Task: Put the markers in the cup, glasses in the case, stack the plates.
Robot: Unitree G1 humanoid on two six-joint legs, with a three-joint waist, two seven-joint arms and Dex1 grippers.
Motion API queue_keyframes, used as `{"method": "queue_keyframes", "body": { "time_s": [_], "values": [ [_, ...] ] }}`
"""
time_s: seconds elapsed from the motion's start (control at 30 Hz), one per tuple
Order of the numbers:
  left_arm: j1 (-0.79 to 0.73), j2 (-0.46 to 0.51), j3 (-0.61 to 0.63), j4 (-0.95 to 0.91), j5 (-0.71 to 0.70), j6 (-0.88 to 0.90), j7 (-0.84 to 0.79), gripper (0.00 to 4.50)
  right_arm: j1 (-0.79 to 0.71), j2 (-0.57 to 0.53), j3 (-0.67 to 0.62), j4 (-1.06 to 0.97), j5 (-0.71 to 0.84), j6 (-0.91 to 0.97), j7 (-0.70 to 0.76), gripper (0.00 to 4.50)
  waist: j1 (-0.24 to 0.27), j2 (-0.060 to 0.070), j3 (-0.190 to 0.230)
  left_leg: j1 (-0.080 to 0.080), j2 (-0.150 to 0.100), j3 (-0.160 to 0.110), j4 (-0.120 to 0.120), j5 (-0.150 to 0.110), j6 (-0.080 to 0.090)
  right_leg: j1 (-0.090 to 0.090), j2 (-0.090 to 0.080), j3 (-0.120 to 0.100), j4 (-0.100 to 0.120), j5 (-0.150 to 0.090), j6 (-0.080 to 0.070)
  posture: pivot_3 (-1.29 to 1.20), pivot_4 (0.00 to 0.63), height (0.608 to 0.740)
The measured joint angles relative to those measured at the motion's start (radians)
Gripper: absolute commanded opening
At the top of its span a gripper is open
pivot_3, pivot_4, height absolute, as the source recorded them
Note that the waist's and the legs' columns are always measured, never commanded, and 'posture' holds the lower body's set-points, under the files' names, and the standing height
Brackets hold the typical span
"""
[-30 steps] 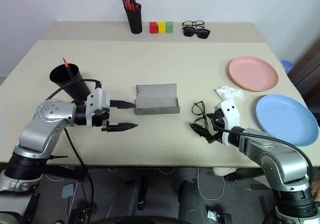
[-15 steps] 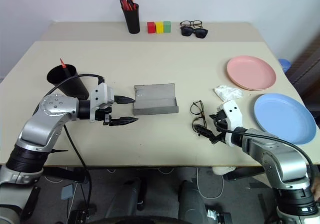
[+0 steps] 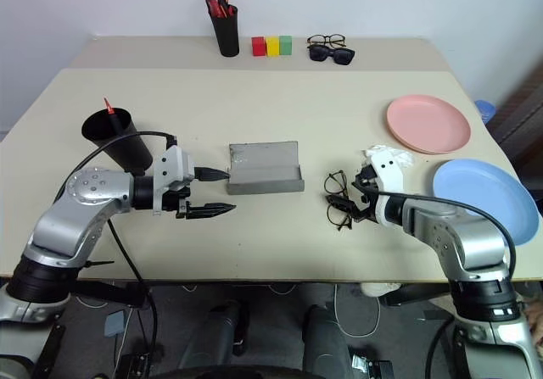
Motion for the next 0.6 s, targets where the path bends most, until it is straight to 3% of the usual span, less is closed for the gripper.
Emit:
{"method": "queue_keyframes", "body": {
  "time_s": [0.3,0.6],
  "values": [
    [0.031,0.007,0.007,-0.023,-0.024,0.037,0.04,3.32,-0.096,0.221,-0.178,-0.178,0.061,0.429,-0.235,3.68,0.001,0.0,0.0,0.0,0.0,0.0,-0.001,0.0,0.0,-0.001,0.0,0.0,0.001,0.0,0.0,0.0,0.15,0.74],
    [0.032,0.007,0.007,-0.023,-0.035,0.05,0.062,3.32,-0.096,0.252,-0.203,-0.228,0.062,0.53,-0.252,3.68,-0.006,0.001,0.0,0.0,0.0,0.0,-0.001,0.0,0.0,-0.001,0.0,0.0,0.001,0.0,0.0,0.0,0.15,0.74]
  ]
}}
